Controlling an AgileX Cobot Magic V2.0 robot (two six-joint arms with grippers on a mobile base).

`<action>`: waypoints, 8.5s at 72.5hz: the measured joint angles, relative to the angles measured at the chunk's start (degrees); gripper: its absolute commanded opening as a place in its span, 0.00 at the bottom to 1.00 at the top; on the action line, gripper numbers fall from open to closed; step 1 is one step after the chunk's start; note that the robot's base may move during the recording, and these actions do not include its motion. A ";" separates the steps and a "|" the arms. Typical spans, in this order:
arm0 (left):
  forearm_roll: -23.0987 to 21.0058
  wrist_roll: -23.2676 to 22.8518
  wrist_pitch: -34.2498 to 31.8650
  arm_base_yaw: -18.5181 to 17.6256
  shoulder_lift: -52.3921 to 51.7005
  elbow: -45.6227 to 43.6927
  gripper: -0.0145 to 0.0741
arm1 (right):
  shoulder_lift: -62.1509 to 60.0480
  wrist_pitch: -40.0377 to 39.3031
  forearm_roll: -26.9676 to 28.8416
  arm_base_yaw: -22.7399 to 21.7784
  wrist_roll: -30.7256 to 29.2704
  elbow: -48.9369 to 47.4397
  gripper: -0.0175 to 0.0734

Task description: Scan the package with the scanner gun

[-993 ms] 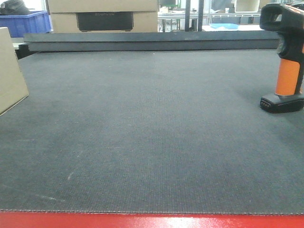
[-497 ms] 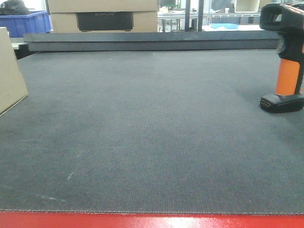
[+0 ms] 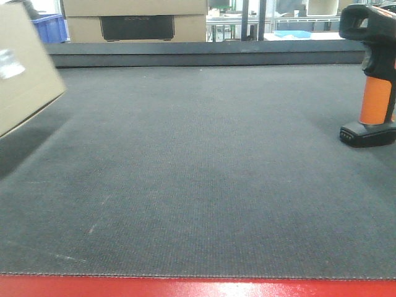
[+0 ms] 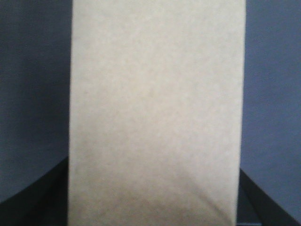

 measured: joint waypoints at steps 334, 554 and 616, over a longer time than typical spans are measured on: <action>-0.54 -21.48 -19.74 -31.43 7.17 0.35 0.04 | 74.74 -51.50 -72.20 -25.04 66.99 -29.91 0.01; -0.19 -21.48 -19.74 -31.43 7.17 0.35 0.04 | 97.96 -62.98 -27.59 -10.74 28.68 -33.97 0.50; -0.19 -21.48 -19.63 -31.43 7.17 0.35 0.04 | 82.01 -44.81 -22.76 -10.68 10.27 -34.19 0.02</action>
